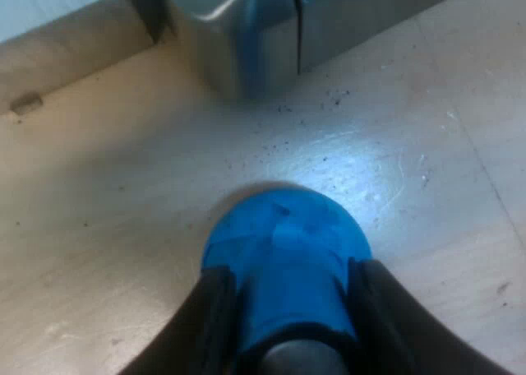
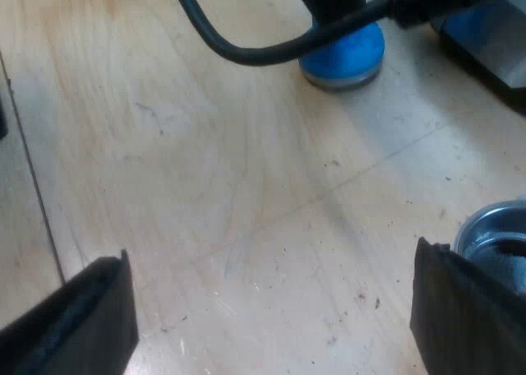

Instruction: Grind coffee beans and then tamp

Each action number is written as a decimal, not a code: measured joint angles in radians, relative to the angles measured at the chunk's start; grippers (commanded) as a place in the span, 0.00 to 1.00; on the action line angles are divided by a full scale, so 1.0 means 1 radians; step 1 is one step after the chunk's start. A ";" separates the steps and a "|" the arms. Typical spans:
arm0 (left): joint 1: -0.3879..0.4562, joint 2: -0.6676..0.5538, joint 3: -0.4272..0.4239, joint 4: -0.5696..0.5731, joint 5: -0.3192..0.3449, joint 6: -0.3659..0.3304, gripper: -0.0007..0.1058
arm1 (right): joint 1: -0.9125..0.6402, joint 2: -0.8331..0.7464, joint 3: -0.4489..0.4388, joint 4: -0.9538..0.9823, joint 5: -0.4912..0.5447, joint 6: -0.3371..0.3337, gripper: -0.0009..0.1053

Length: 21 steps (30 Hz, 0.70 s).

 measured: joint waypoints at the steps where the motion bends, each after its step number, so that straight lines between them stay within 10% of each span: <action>1: 0.000 0.000 0.000 0.000 0.000 0.000 0.47 | 0.000 0.000 0.000 0.000 0.000 0.000 0.68; 5: 0.000 0.002 0.000 0.021 -0.004 0.004 0.93 | 0.000 0.000 0.000 -0.001 0.000 0.000 0.68; 7: 0.000 0.001 0.000 0.044 -0.005 0.004 1.00 | -0.003 0.000 0.000 -0.001 0.000 0.000 0.68; 21: 0.000 -0.225 -0.067 0.155 -0.087 0.032 1.00 | -0.012 -0.053 -0.143 0.227 0.070 0.068 0.68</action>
